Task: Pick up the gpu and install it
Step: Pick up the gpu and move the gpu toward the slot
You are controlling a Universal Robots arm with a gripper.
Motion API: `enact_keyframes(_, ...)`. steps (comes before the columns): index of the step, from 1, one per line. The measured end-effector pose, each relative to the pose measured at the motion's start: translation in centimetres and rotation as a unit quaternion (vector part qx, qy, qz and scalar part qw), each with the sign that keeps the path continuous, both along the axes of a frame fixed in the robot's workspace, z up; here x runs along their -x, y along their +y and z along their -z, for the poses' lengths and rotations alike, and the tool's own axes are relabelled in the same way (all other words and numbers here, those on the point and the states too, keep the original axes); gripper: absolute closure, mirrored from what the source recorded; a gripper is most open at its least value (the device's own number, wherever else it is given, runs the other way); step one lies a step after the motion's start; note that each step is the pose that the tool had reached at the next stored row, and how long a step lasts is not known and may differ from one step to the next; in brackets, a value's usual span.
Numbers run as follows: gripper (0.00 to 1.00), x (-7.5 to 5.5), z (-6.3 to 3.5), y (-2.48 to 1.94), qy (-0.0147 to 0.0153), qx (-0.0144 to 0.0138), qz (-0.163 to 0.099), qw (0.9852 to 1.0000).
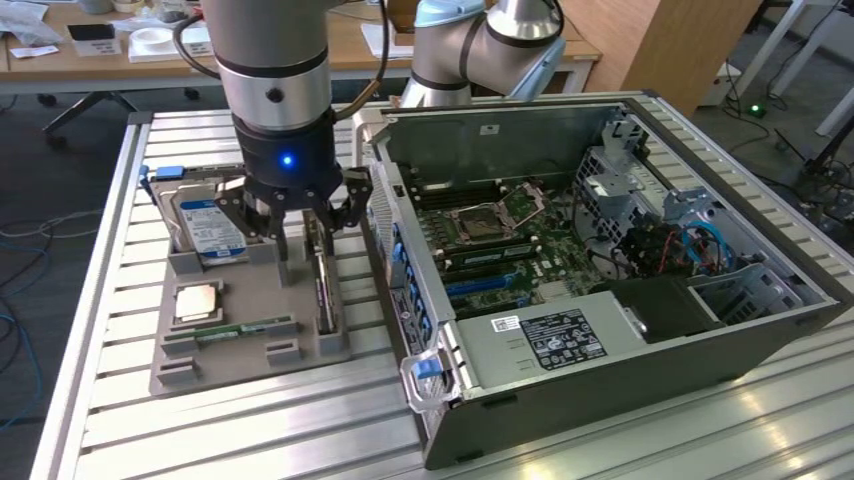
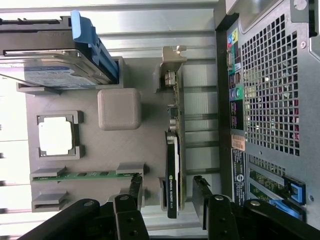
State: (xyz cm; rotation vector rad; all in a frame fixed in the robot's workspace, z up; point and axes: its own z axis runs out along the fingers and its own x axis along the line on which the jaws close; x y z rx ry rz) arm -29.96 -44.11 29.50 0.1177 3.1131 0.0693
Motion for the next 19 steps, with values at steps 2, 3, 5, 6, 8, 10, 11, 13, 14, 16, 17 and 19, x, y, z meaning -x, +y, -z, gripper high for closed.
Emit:
enact_keyframes(2,0.47,0.0,0.05,0.0,0.0,0.0,0.0,1.0)
enact_keyframes(3,0.47,0.0,0.07,0.0,0.0,0.0,0.0,1.0)
enact_keyframes(5,0.47,0.0,0.1,0.0,0.0,0.0,0.0,1.0)
enact_keyframes(6,0.47,0.0,0.13,0.0,0.0,0.0,0.0,1.0)
enact_keyframes(8,0.47,0.0,0.16,0.0,0.0,0.0001,0.0,1.0)
enact_keyframes(10,0.47,0.0,0.2,0.0,0.0001,0.0001,0.0,1.0)
enact_keyframes(11,0.47,0.0,0.22,0.0,0.0,0.0,0.0,1.0)
enact_keyframes(13,0.47,0.0,0.3,0.0,-0.0001,-0.0001,0.0,1.0)
enact_keyframes(14,0.47,0.0,0.37,0.0,-0.0001,-0.0001,0.0,1.0)
enact_keyframes(16,0.47,0.0,0.52,0.0,0.0,0.0,0.0,1.0)
enact_keyframes(17,0.47,0.0,0.62,0.0,0.0,0.0,0.0,1.0)
enact_keyframes(19,0.47,0.0,0.81,0.0,0.0,0.0,0.0,1.0)
